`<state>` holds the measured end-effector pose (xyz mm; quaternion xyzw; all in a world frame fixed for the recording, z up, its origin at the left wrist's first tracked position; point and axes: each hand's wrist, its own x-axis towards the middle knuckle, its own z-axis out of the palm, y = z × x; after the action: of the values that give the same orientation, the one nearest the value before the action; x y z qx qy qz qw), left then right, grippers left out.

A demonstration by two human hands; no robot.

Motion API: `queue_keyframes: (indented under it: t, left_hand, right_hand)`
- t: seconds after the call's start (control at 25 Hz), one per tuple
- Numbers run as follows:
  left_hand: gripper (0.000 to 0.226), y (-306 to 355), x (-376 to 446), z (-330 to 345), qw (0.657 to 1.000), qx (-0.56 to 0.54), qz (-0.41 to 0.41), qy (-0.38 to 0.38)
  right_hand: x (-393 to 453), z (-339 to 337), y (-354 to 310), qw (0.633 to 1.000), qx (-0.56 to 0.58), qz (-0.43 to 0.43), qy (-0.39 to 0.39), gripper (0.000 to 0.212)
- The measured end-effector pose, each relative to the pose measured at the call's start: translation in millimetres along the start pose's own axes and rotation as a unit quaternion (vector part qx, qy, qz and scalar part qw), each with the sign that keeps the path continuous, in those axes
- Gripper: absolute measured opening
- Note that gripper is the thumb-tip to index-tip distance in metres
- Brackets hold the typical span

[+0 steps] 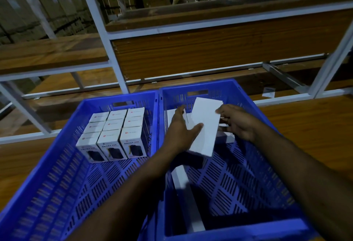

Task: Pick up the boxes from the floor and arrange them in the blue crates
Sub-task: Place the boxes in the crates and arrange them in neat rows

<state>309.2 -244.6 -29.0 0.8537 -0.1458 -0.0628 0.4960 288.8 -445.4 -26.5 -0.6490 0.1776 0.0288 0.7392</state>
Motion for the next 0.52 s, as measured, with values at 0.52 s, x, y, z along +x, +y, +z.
queue_keyframes:
  t: [0.52]
  left_hand:
    - [0.041,5.1,3.0,-5.2,0.966,-0.215,-0.111,-0.093]
  right_hand:
    - [-12.9,12.2,-8.8,0.998,0.041,-0.045,-0.028,0.031]
